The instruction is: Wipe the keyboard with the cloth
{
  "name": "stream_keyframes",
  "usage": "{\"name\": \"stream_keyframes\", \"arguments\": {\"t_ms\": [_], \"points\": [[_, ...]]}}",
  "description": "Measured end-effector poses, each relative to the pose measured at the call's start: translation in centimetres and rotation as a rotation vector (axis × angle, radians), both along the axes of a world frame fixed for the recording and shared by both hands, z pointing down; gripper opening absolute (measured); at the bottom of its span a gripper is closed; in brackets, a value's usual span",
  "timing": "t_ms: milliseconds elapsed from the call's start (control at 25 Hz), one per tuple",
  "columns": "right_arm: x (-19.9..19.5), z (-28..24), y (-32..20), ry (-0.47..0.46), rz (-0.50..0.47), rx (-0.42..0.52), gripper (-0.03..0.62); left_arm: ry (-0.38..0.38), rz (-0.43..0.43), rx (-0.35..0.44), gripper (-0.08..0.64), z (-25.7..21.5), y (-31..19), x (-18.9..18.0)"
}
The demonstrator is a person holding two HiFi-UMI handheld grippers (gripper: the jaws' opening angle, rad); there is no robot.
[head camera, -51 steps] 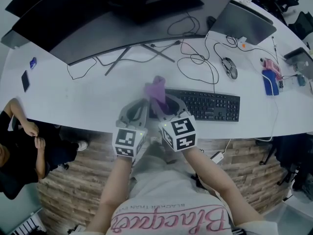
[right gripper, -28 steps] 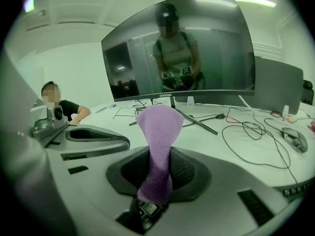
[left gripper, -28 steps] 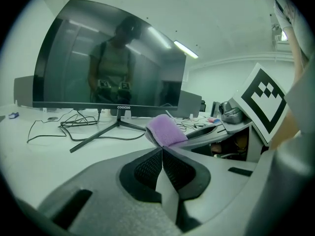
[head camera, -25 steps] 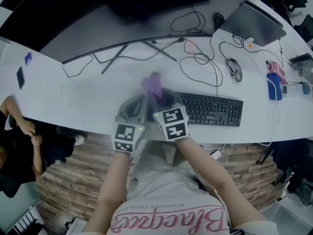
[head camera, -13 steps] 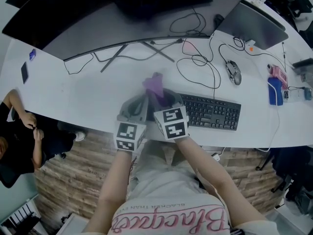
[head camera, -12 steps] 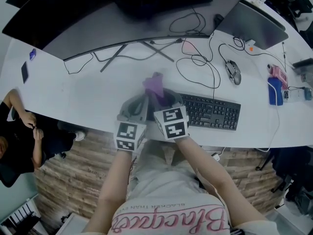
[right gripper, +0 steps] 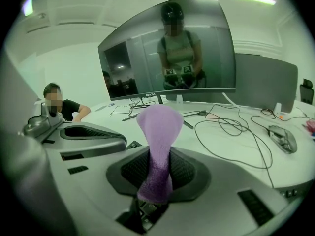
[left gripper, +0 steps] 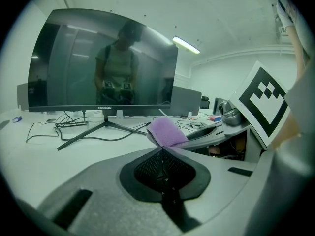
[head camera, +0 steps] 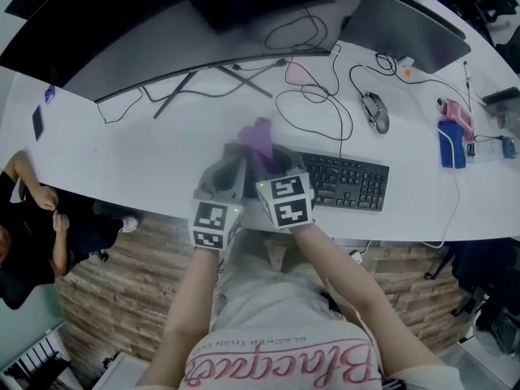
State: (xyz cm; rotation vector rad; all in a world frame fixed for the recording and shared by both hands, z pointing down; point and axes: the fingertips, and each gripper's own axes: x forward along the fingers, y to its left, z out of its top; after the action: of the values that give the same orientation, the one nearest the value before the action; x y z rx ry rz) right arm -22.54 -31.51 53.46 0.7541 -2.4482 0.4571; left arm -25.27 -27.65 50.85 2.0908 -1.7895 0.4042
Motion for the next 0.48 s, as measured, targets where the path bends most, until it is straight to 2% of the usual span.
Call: {"name": "stream_keyframes", "arguments": {"t_ms": [480], "points": [[5.2, 0.1, -1.5, 0.009, 0.038, 0.004, 0.089, -0.002, 0.020, 0.000, 0.008, 0.1, -1.0, 4.7]]}}
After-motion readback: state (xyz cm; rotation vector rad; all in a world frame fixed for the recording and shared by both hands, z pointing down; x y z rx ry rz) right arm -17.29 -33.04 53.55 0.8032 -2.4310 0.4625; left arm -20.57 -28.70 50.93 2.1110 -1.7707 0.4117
